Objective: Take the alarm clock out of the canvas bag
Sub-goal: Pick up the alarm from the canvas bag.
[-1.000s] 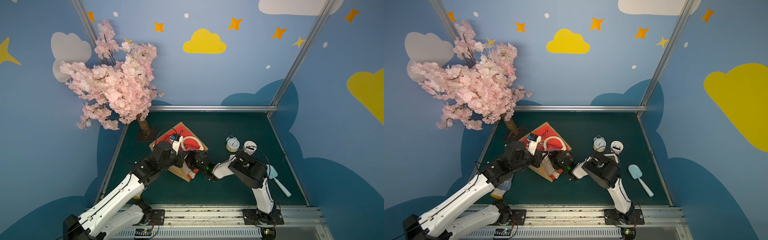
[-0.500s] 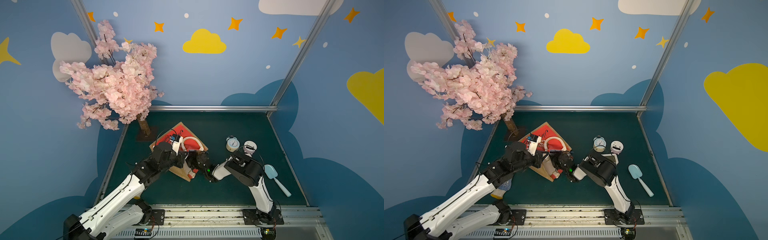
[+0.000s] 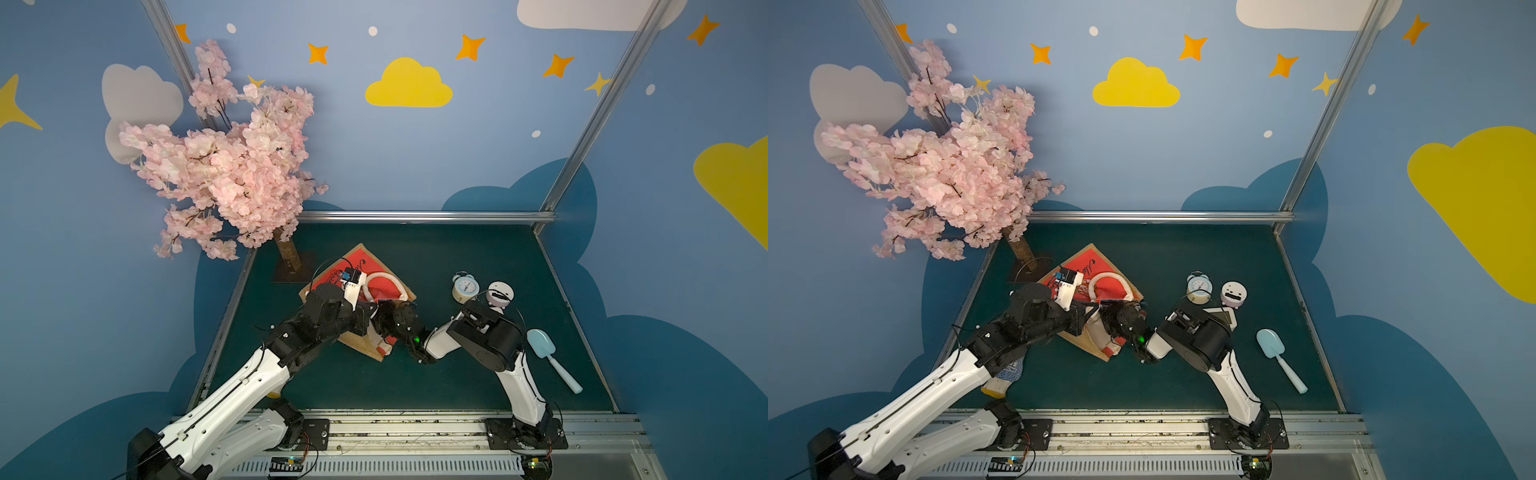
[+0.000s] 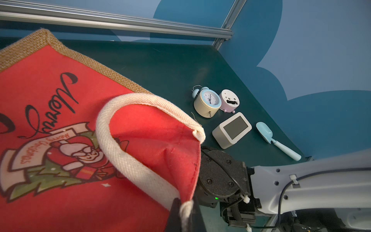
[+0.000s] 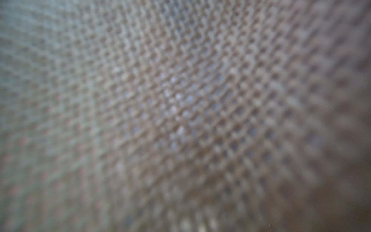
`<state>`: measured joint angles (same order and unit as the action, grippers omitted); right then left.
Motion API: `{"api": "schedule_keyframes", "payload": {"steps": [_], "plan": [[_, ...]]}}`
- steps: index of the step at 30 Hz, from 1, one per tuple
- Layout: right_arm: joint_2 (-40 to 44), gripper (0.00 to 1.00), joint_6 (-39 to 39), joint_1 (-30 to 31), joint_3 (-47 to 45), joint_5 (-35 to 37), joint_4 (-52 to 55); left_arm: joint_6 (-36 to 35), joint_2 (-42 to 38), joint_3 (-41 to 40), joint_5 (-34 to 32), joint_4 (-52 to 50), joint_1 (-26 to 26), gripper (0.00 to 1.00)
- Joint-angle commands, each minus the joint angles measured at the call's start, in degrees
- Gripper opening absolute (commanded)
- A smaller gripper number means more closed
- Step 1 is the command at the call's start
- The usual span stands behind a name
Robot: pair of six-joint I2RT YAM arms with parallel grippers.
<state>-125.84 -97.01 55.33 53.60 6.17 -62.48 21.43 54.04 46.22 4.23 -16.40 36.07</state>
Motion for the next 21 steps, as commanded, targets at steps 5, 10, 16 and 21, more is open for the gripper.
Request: {"api": "schedule_keyframes", "payload": {"steps": [5,10,16,21], "plan": [[-4.21,0.45,-0.86,-1.54,0.27,0.13,2.45,0.81,-1.65,0.45,7.89,8.04,0.92,0.04],[-3.38,0.37,1.02,-2.06,-0.48,0.51,1.92,1.06,-1.99,0.18,7.38,7.36,0.84,0.04],[-0.91,0.29,2.65,-2.5,-2.89,0.17,0.71,1.47,-3.35,-0.6,5.7,6.58,-0.54,0.04],[3.87,0.21,4.58,-1.98,-6.43,0.49,1.01,0.73,-4.11,-0.85,5.88,4.69,-1.91,0.04]]}}
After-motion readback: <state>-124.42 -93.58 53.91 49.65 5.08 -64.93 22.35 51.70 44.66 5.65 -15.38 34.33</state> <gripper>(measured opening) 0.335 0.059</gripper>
